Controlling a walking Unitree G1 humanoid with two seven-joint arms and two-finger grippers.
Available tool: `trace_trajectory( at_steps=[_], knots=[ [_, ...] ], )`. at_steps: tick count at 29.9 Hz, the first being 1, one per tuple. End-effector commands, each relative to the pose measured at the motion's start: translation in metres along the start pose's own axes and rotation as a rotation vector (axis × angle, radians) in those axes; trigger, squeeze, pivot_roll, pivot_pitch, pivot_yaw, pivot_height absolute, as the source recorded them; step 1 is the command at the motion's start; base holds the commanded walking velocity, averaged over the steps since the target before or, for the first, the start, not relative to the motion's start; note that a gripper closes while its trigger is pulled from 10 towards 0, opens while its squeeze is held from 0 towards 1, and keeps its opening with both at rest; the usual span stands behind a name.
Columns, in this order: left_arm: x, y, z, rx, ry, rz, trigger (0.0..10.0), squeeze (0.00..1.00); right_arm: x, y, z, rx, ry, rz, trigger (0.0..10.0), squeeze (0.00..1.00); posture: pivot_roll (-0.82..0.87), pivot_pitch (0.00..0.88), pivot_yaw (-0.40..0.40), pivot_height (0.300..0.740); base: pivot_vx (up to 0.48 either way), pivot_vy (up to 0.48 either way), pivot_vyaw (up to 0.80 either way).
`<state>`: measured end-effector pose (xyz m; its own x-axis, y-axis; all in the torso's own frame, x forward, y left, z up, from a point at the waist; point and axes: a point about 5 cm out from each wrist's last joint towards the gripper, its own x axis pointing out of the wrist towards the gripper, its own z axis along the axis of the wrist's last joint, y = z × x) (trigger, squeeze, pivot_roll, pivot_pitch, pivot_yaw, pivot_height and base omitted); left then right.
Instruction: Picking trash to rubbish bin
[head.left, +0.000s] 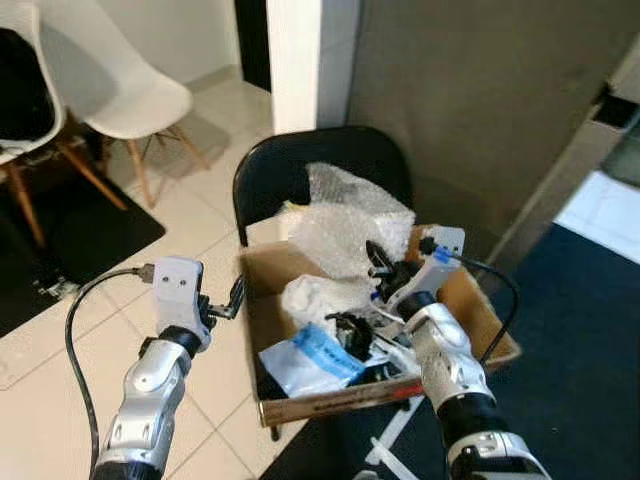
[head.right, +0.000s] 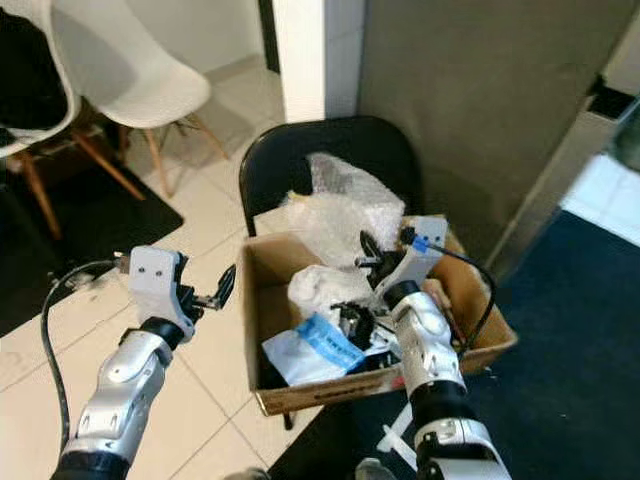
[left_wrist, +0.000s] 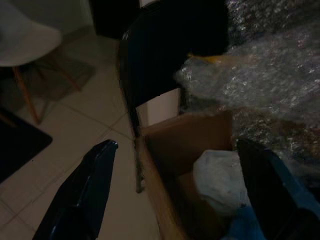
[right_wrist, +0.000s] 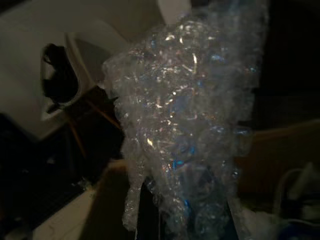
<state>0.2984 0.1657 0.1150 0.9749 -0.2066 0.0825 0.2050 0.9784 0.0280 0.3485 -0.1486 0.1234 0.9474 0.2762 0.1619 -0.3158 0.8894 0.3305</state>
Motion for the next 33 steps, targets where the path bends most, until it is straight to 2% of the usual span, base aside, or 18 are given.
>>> trace_trajectory(
  at_steps=[1, 15, 21, 23, 24, 26, 27, 28, 30, 32, 33],
  knots=[
    [-0.001, 0.000, 0.001, 0.008, 0.005, -0.009, 10.0, 0.00, -0.002, -0.004, 0.001, 0.009, -0.005, -0.021, 10.0, 0.00, 0.06, 0.138, -0.018, 0.740, 0.000, 0.000, 0.00],
    [0.004, 0.000, 0.007, 0.121, 0.010, -0.040, 10.0, 0.00, 0.003, -0.003, 0.003, -0.007, -0.015, -0.004, 10.0, 0.00, 0.07, 0.137, -0.021, 0.740, 0.000, 0.000, 0.00],
    [0.004, 0.000, 0.002, 0.129, 0.033, -0.031, 10.0, 0.00, 0.008, 0.001, 0.001, -0.017, 0.011, 0.016, 10.0, 0.00, 0.07, 0.138, -0.029, 0.740, 0.000, 0.000, 0.00],
    [0.003, 0.000, 0.000, 0.126, 0.037, -0.032, 10.0, 0.00, 0.011, 0.006, -0.002, -0.059, 0.040, 0.043, 10.0, 0.00, 0.07, 0.140, -0.032, 0.740, 0.000, 0.000, 0.00],
    [0.004, -0.003, 0.000, 0.131, 0.035, -0.051, 10.0, 0.00, 0.012, 0.009, -0.004, -0.109, 0.062, 0.052, 10.0, 0.00, 0.07, 0.141, -0.037, 0.740, 0.000, 0.000, 0.00],
    [0.004, -0.007, 0.000, 0.135, 0.028, -0.080, 10.0, 0.00, 0.012, 0.008, -0.006, -0.144, 0.080, 0.038, 10.0, 0.00, 0.07, 0.141, -0.037, 0.740, 0.000, 0.000, 0.00],
    [0.004, -0.012, 0.001, 0.136, 0.023, -0.119, 10.0, 0.00, 0.012, 0.005, -0.009, -0.185, 0.102, 0.009, 10.0, 0.00, 0.07, 0.143, -0.039, 0.740, 0.000, 0.000, 0.00],
    [0.004, -0.012, 0.001, 0.136, 0.023, -0.119, 10.0, 0.00, 0.012, 0.005, -0.009, -0.185, 0.102, 0.009, 10.0, 0.00, 0.07, 0.143, -0.039, 0.740, 0.000, 0.000, 0.00],
    [0.004, -0.021, 0.003, 0.124, 0.010, -0.189, 10.0, 0.00, 0.011, -0.002, -0.011, -0.264, 0.138, -0.043, 10.0, 0.00, 0.07, 0.143, -0.038, 0.740, 0.000, 0.000, 0.00],
    [0.003, -0.024, 0.004, 0.120, 0.009, -0.206, 10.0, 0.00, 0.011, -0.004, -0.011, -0.289, 0.147, -0.055, 10.0, 0.00, 0.07, 0.143, -0.038, 0.740, 0.000, 0.000, 0.00],
    [0.002, -0.026, 0.004, 0.106, 0.004, -0.223, 10.0, 0.00, 0.010, -0.008, -0.011, -0.333, 0.161, -0.066, 10.0, 0.00, 0.07, 0.143, -0.040, 0.740, 0.000, 0.000, 0.00]
  ],
)
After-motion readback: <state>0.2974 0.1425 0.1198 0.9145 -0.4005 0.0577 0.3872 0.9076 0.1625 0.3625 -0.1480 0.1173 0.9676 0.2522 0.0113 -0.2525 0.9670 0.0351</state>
